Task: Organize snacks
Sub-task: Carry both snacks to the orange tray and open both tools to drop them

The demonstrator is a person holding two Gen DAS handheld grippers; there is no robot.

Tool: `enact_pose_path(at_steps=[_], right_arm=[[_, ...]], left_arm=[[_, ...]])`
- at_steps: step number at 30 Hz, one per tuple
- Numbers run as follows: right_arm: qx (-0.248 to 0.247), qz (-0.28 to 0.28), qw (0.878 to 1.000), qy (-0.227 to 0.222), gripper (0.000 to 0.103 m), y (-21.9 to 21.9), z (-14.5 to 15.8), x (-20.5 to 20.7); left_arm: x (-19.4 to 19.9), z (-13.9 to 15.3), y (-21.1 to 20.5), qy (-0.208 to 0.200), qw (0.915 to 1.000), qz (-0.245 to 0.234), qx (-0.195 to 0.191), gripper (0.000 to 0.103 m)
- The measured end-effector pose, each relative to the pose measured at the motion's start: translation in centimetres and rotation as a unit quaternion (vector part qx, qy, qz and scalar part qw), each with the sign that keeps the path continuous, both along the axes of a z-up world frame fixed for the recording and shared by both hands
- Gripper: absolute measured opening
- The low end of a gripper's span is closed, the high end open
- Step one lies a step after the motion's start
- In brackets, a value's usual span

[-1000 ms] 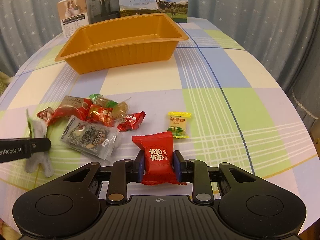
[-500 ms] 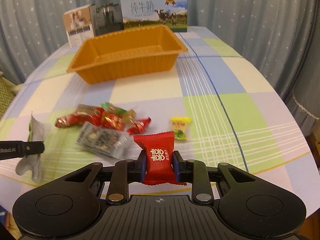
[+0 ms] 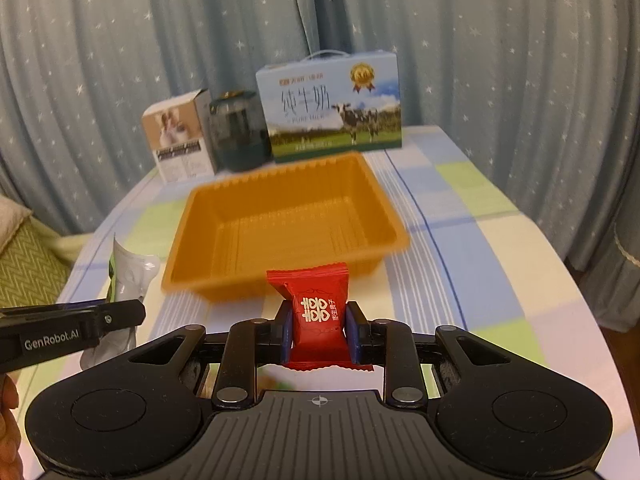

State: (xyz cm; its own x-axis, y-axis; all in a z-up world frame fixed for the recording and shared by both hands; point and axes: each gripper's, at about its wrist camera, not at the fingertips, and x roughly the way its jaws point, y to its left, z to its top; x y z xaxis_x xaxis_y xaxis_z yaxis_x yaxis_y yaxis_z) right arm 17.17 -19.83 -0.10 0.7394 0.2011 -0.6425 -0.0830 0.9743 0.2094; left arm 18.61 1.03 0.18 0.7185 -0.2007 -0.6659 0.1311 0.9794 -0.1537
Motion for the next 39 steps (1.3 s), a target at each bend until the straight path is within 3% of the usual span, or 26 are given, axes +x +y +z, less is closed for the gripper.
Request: enact_pose_path(at_steps=[10,21,38,39], right_arm=[[0.006,0.007,1.000,0.005,0.027,0.9,-0.4,9.7],[-0.018,0.017,0.999,0.039,0.027,2.7,-4.4,14.7],[0.013,0.018,0.999,0.035,0.028,2.1,-4.6,16.0],[0.018,0.017,0.999,0.035,0.034,2.0,-4.5,16.0]], left_arm=[[8.4,-0.4,-0.2,-0.008,0.9995,-0.018,0.023,0.020],[13.1,-3.6,-0.2,0.014,0.9988,-0.034,0.033,0.021],[10.6,-3.0,2.8,-0.004,0.9999,0.004,0.011,0.031],[10.4,-2.9,3.0,-0.005,0.9999,0.006,0.014,0.031]])
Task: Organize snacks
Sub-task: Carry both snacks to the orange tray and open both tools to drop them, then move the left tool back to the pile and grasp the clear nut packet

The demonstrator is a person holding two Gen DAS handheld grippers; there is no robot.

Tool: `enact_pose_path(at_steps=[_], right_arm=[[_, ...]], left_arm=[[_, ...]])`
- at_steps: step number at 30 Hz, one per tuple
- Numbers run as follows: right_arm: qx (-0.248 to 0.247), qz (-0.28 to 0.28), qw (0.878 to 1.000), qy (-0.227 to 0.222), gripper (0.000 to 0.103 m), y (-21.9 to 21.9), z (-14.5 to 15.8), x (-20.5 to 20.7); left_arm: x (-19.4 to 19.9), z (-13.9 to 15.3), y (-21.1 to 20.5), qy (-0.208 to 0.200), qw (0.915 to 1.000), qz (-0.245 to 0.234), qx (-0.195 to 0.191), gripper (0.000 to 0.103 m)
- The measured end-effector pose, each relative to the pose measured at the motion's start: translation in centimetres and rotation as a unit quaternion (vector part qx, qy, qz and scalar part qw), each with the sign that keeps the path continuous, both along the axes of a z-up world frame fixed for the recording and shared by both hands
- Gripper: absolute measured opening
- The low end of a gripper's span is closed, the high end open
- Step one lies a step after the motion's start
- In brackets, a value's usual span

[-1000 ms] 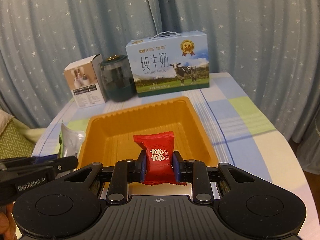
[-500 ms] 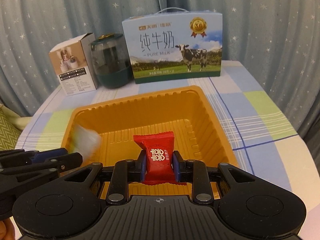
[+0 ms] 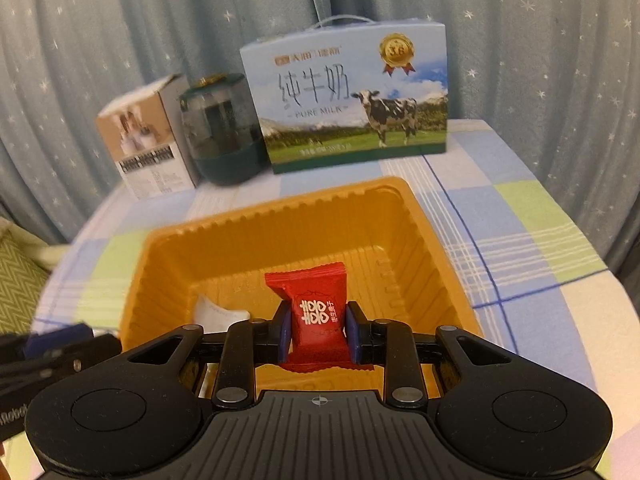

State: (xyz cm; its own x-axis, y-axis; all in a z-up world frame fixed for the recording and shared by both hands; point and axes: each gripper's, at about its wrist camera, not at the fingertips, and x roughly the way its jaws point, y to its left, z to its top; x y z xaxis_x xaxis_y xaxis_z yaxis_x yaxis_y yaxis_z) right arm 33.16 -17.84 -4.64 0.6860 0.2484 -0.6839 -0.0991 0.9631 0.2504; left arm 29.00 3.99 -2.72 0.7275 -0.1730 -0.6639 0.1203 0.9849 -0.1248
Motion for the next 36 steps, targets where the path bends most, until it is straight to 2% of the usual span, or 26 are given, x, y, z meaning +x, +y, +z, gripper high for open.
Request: enact_pose_path(at_steps=[1,3,12,20,27,36], right_arm=[[0.006,-0.004,1.000,-0.002,0.052,-0.2,0.1,-0.1],[0.014,-0.012,1.000,-0.011,0.071,-0.7,0.4,-0.6],[0.030,-0.054,0.998,-0.006,0.071,-4.0,2.0,-5.5],[0.042,-0.078,0.996,-0.003,0.071,-5.7,4.3,-13.4],[0.059,-0.102,0.993,-0.013,0.071,-6.7,6.3,-20.7],[0.026,-0.099,0.994,-0.023,0.071,-6.6,7.1,-28.4]], left_arm=[[-0.3,0.1,0.2,-0.002,1.0000,0.003,0.003,0.031],[-1.0,0.2,0.5,-0.003,1.0000,0.009,0.001,0.035],[-5.3,1.1,1.3,-0.007,0.9996,0.027,-0.002,0.042],[-10.7,2.3,1.4,0.005,0.9989,0.040,-0.024,0.053],[-16.3,3.5,1.3,0.007,0.9982,0.047,-0.038,0.056],[-22.1,4.4,1.3,0.001,0.9983,0.040,-0.041,0.063]])
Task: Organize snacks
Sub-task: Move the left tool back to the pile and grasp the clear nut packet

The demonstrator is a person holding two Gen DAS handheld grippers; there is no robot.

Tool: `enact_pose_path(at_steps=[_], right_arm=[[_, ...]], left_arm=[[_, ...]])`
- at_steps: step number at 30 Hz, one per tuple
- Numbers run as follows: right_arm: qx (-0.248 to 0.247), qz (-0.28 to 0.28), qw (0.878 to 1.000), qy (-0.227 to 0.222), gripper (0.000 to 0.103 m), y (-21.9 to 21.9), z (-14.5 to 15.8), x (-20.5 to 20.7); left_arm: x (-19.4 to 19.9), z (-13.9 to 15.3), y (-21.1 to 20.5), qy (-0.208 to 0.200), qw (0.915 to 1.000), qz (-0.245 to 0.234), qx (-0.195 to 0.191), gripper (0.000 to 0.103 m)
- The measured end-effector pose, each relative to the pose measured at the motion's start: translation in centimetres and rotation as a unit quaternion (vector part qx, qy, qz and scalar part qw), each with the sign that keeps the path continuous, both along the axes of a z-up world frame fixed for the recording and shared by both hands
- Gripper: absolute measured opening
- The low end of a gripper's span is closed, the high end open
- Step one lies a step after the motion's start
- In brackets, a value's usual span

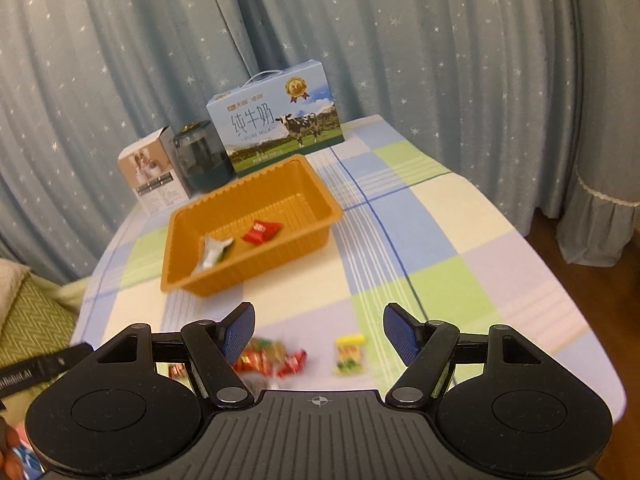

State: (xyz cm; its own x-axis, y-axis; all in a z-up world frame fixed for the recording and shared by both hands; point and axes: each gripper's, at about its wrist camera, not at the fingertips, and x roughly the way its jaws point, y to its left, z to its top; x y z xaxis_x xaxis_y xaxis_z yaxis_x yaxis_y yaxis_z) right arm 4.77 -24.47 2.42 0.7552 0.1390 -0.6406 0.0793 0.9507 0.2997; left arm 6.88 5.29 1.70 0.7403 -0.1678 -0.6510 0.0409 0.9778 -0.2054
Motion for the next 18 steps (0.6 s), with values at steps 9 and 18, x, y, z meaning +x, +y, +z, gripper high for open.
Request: enact_pose_path(at_steps=[9,18], right_arm=[[-0.014,-0.013,1.000,0.020,0.071,-1.3,-1.2,-4.0],[-0.013,-0.011,1.000,0.020,0.071,-1.3,-1.2,-3.9]], left_arm=[[-2.8,-0.8,-0.5,0.008,0.9996,-0.025,0.004,0.067],[-3.0,-1.3,-1.4,0.009,0.9988,-0.047,0.015,0.073]])
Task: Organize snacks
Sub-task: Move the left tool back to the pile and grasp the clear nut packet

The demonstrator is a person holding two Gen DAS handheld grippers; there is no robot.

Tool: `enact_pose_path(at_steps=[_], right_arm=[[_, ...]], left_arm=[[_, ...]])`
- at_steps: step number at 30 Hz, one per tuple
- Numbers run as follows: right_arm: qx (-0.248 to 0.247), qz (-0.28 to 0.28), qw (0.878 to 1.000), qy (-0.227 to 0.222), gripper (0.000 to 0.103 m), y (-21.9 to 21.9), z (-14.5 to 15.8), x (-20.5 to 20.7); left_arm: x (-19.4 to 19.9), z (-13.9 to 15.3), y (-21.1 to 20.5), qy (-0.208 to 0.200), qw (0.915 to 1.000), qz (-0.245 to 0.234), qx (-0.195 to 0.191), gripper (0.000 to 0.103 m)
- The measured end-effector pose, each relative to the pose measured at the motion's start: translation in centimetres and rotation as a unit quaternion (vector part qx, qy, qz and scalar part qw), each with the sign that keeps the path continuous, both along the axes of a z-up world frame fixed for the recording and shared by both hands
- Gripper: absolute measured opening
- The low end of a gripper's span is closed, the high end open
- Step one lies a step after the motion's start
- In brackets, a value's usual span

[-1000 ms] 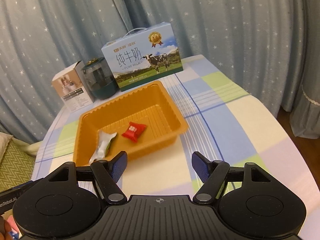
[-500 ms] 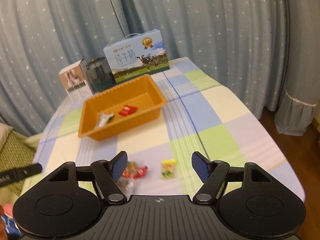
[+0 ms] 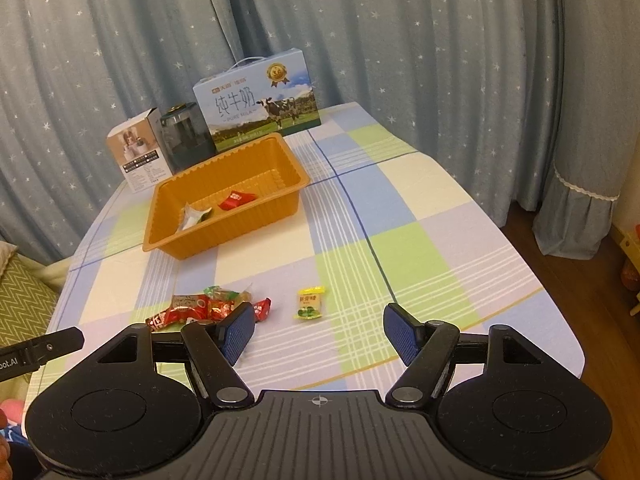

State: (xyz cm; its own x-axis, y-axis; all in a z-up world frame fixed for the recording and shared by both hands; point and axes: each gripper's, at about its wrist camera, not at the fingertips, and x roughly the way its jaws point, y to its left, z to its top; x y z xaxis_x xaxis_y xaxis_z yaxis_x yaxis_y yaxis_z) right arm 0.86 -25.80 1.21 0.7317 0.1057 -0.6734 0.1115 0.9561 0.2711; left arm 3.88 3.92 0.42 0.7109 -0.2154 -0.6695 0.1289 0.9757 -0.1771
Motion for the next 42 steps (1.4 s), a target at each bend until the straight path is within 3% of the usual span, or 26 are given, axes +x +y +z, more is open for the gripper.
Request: enact_pose_path(at_steps=[4,7,12,16,20,26,30,34,42], right_arm=[[0.001,0.000,1.000,0.008,0.071,-0.1,-0.6,0.3],[0.000,-0.003,1.000,0.013,0.071,-0.3,-1.0,0.6],[-0.002,-0.004,1.000,0.019,0.071,-0.5,-1.7,1.2],[-0.002,-0.002,1.000,0.029,0.071,-0.4,-2.7,2.0],[0.000,-0.002,0.999,0.038,0.071,-0.6,-3.8,3.1],[0.002,-0.003,0.999,0.051,0.071,-0.8,-5.4,4.5],[0.006,-0.006,0.998,0.062,0.071,-0.9,-6.5,5.4],[0.007,-0.007,0.998,0.069,0.071,-0.9,-7.3,6.0],[0.015,-0.010,0.997,0.077,0.071,-0.8,-8.2,6.8]], left_arm=[[0.5,-0.6,-0.4,0.005,0.9997,-0.019,0.012,0.077],[1.0,-1.5,-1.4,0.009,0.9968,-0.065,0.045,0.079],[1.7,-3.3,-2.9,0.011,0.9885,-0.127,0.082,0.079],[2.5,-4.8,-4.4,0.008,0.9767,-0.180,0.117,0.079],[3.5,-6.2,-6.0,-0.010,0.9575,-0.237,0.164,0.079],[5.7,-8.5,-8.0,-0.032,0.9133,-0.333,0.232,0.079],[7.3,-9.5,-9.0,-0.031,0.8917,-0.386,0.235,0.076],[8.6,-10.5,-10.0,-0.021,0.8693,-0.430,0.244,0.066],[9.9,-11.2,-11.1,-0.012,0.8376,-0.487,0.248,0.060]])
